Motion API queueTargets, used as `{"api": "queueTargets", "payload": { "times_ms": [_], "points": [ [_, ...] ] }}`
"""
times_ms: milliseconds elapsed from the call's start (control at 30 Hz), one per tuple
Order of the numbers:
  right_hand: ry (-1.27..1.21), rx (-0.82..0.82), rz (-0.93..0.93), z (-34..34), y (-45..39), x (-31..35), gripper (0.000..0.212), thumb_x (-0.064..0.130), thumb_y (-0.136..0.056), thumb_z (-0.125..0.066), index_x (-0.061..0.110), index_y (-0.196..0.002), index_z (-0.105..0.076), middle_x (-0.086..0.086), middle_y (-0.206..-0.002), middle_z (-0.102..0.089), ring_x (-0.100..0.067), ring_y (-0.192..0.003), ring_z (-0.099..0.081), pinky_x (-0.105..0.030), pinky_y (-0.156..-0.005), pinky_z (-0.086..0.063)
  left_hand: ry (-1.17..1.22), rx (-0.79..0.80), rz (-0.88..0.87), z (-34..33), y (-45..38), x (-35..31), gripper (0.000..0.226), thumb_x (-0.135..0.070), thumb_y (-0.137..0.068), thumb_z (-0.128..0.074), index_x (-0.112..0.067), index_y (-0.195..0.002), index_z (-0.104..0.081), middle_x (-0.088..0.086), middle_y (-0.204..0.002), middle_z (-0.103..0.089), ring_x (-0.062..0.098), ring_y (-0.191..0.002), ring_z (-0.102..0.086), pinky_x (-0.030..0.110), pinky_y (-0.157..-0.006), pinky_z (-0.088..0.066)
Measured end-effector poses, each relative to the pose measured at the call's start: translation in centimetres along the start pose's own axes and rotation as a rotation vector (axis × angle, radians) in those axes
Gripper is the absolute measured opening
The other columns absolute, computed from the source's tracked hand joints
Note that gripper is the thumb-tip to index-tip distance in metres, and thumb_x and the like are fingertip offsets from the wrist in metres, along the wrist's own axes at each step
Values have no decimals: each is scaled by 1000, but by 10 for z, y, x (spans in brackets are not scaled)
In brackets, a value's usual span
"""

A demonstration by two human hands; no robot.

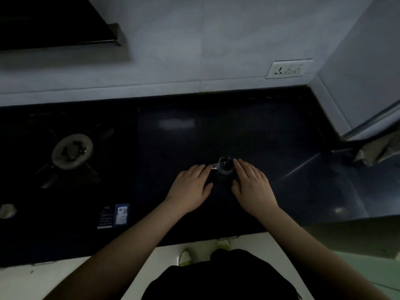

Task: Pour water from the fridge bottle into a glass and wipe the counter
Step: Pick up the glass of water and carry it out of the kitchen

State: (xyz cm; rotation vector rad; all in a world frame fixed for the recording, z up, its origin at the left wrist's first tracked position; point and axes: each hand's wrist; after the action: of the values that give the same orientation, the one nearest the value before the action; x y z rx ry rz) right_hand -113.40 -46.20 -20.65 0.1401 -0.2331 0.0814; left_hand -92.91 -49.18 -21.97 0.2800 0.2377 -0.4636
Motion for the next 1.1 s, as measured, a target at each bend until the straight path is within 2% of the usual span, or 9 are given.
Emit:
{"api": "queueTargets", "payload": {
  "times_ms": [167, 367, 500, 633, 733, 833, 933, 1100],
  "points": [
    [-157, 90, -63, 1, -21, -16, 60, 30, -98, -43, 18, -153, -23, -2, -154, -34, -19, -141, -33, -36, -115, -27, 150, -7, 153, -6, -36, 8, 53, -40, -101, -42, -20, -149, -34, 1, -142, -48, 19, -125, -50, 36, -101, -45],
    [-388, 268, -238, 6, -45, -29, 65, 27, -96, -52, 26, -153, -21, 1, -155, -30, -19, -134, -42, -43, -109, -41, 326, 48, 222, -3, -72, 10, 44, -38, -97, -55, -26, -138, -48, -6, -111, -59, 8, -90, -58, 31, -81, -54],
    [-472, 300, -281, 5, -53, -34, 64, 23, -95, -54, 25, -152, -24, 2, -155, -30, -17, -132, -45, -39, -107, -44, 461, 172, 258, -11, -85, 10, 49, -42, -90, -65, -31, -135, -49, -9, -103, -63, 7, -87, -62, 34, -81, -56],
    [-540, 278, -318, 3, -56, -43, 60, 21, -96, -54, 24, -151, -29, 1, -154, -32, -15, -132, -45, -28, -104, -41, 474, 154, 313, -21, -91, 9, 33, -40, -93, -62, -30, -124, -59, -10, -100, -65, 7, -85, -63, 34, -81, -57],
    [-569, 294, -343, 4, -58, -50, 56, 21, -97, -54, 24, -149, -34, 1, -152, -35, -15, -132, -44, -29, -104, -40, 552, 152, 371, -24, -95, 6, 20, -36, -97, -55, -27, -113, -64, -9, -94, -67, 10, -80, -66, 37, -78, -59],
    [-567, 293, -336, 3, -57, -55, 51, 19, -97, -52, 23, -146, -40, 1, -151, -37, -16, -132, -43, -29, -106, -38, 617, 156, 412, -23, -98, 3, 19, -31, -101, -49, -22, -108, -65, -4, -86, -68, 13, -76, -67, 34, -73, -59],
    [-582, 301, -367, 2, -56, -57, 49, 21, -97, -52, 24, -145, -42, 1, -150, -38, -16, -131, -44, -32, -106, -41, 641, 187, 429, -20, -101, 1, 20, -32, -101, -49, -21, -106, -65, -3, -86, -68, 11, -73, -66, 23, -61, -50],
    [-622, 317, -393, 0, -54, -60, 42, 23, -98, -50, 27, -140, -47, 1, -146, -42, -15, -120, -53, -36, -101, -48, 662, 243, 464, -21, -103, -1, 21, -36, -101, -48, -22, -103, -64, -4, -82, -67, 9, -69, -64, 20, -58, -42]
  ]
}}
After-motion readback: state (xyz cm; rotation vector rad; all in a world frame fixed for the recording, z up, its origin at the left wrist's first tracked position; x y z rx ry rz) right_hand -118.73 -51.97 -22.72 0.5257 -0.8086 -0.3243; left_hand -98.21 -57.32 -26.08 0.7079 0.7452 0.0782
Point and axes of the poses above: each hand's wrist, its own y-axis away from the middle knuckle, its own z-axis out of the back of the hand, x = y × z
